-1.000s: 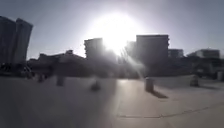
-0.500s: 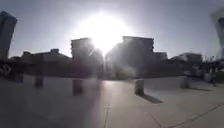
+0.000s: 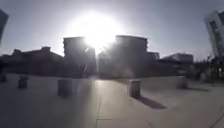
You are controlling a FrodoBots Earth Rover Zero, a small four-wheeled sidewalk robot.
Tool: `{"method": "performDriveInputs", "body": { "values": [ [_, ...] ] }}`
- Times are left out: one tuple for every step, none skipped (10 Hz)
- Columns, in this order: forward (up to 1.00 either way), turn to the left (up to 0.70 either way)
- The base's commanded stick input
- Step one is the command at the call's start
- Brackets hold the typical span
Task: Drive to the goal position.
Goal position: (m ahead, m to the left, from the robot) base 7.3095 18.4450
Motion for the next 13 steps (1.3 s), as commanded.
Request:
{"method": "performDriveInputs", "body": {
  "values": [
    [1.00,0.44],
    [1.00,0.44],
    [1.00,0.44],
    [1.00,0.44],
    [1.00,0.44],
    [1.00,0.44],
    [1.00,0.35],
    [1.00,0.15],
    [1.00,0.04],
    [1.00,0.04],
    [1.00,0.04],
    [1.00,0.04],
    [1.00,0.04]
  ]
}}
